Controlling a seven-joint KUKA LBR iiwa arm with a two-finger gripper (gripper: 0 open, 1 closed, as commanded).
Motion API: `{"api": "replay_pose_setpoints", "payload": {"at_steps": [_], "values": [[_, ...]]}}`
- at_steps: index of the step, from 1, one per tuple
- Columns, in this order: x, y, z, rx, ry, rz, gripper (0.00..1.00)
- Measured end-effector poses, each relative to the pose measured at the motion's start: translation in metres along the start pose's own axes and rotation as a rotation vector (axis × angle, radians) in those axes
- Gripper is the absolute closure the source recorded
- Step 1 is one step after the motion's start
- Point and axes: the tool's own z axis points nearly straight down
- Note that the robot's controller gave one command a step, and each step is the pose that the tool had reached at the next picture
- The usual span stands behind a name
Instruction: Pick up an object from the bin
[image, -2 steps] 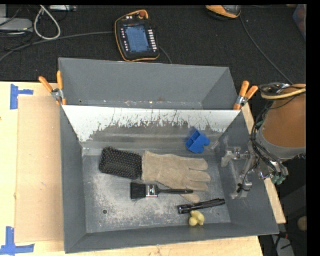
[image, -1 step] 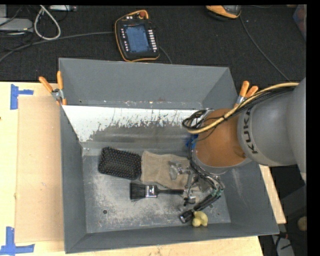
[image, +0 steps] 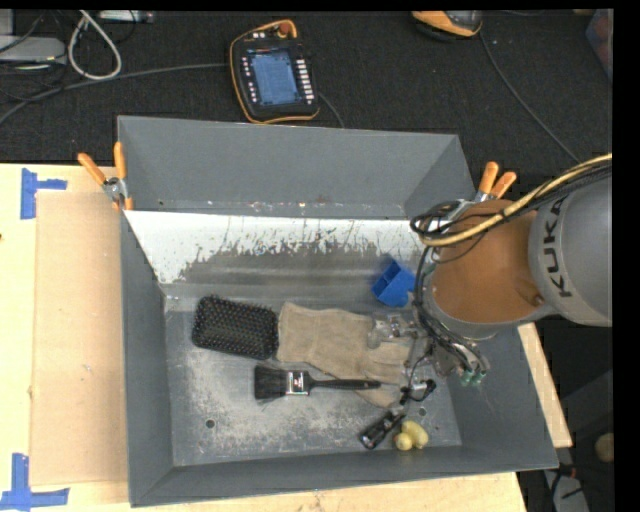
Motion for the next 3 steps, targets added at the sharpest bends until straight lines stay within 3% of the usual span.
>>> {"api": "replay_pose_setpoints", "payload": {"at_steps": [1,2,3], "values": [[-0.053,0.064,0.031,-0.007,0.005,-0.065,0.0],[-0.064,0.069,0.059,-0.001,0.002,0.014,0.0],[-0.054,0.071,0.057,-0.006,-0.01,0.224,1.0]]}}
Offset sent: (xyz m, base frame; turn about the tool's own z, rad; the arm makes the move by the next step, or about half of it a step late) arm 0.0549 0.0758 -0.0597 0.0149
